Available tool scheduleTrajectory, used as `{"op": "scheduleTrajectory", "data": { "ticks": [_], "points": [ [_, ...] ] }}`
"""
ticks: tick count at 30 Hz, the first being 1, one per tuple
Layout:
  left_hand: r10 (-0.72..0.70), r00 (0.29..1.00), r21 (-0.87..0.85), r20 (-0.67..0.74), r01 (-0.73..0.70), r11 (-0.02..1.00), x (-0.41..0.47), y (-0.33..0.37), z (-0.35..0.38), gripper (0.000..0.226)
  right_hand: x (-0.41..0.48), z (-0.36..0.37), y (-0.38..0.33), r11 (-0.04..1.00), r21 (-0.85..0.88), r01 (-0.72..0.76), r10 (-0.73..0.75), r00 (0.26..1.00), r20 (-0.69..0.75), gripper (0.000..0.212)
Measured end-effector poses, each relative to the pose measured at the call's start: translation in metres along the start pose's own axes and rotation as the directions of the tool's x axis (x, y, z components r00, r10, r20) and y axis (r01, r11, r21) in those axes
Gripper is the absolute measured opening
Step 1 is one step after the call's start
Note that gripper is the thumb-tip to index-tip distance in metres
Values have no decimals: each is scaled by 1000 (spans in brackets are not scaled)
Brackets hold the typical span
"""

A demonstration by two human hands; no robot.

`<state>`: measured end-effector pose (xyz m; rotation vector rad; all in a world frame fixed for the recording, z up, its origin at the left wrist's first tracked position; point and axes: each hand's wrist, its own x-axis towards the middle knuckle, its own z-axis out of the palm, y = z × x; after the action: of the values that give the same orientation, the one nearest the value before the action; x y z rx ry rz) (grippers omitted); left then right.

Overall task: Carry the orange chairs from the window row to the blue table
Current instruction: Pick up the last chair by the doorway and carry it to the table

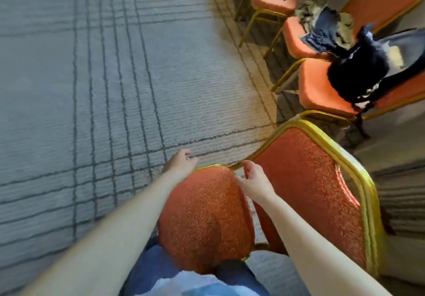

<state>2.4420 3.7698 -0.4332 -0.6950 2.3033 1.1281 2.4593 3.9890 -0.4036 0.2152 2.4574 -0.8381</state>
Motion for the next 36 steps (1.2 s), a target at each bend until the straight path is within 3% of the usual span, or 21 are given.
{"op": "scheduleTrajectory", "data": {
  "ticks": [7,14,22,30,36],
  "points": [
    [-236,957,-224,-167,197,955,-23,-57,28,44,44,17,19,987,-63,146,-129,966,224,61],
    [-382,902,-311,-202,311,898,-38,-92,46,44,64,31,43,981,-99,168,-131,945,299,63],
    [-462,855,-337,-237,374,864,-10,-149,62,45,103,72,71,990,-92,111,-77,947,313,67],
    [-527,830,-342,-185,448,826,42,-207,105,43,146,126,120,991,-132,-9,46,958,284,68],
    [-554,811,-315,-188,484,816,80,-243,136,56,173,155,161,984,-124,-128,155,959,236,75]
  ]
}}
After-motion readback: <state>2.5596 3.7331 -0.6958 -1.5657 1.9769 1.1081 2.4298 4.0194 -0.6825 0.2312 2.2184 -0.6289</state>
